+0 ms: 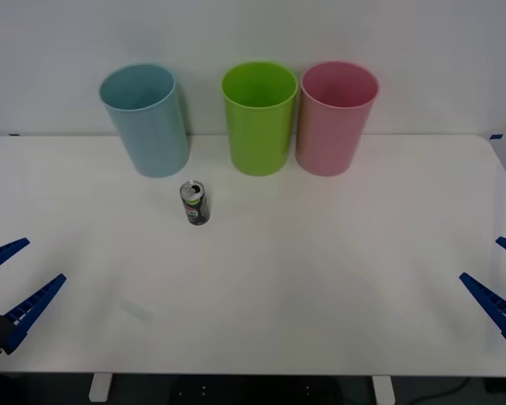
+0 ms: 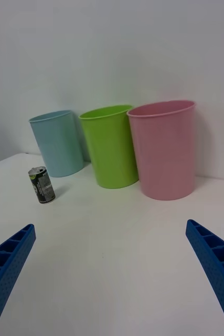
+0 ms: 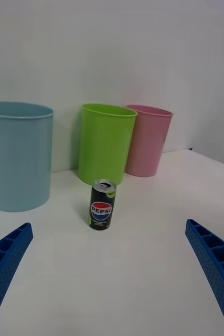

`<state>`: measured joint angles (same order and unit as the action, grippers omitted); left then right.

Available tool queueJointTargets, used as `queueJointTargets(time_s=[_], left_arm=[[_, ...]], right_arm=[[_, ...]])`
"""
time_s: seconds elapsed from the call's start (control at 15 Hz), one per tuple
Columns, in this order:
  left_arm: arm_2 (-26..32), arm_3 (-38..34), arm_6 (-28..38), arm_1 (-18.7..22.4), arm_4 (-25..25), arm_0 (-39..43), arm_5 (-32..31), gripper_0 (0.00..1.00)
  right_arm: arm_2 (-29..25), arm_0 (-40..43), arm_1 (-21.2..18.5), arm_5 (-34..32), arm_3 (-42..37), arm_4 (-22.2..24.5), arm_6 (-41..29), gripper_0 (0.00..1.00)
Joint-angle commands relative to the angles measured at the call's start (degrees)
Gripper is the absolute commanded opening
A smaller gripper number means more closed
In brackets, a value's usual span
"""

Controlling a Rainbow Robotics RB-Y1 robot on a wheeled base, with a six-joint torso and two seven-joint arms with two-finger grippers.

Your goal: Grasp the object on the table and drop it into the matching bin: aluminum can to the light blue bin, PET bottle to the pink bin.

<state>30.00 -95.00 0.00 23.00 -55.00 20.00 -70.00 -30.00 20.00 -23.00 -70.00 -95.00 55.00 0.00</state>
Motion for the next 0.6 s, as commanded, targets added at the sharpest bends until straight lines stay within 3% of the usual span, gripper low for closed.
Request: queueJointTargets(time_s=[0.07, 0.6], left_arm=[[0.0, 0.0, 0.0, 0.0, 0.0, 0.0, 0.0, 1.0], [-0.6, 0.7, -0.2, 0.7, -0.8, 1.5, 2.7, 1.0]], right_arm=[[0.0, 0.0, 0.0, 0.0, 0.0, 0.0, 0.0, 1.0], [0.0, 0.0, 0.0, 0.0, 0.0, 0.0, 0.0, 1.0]])
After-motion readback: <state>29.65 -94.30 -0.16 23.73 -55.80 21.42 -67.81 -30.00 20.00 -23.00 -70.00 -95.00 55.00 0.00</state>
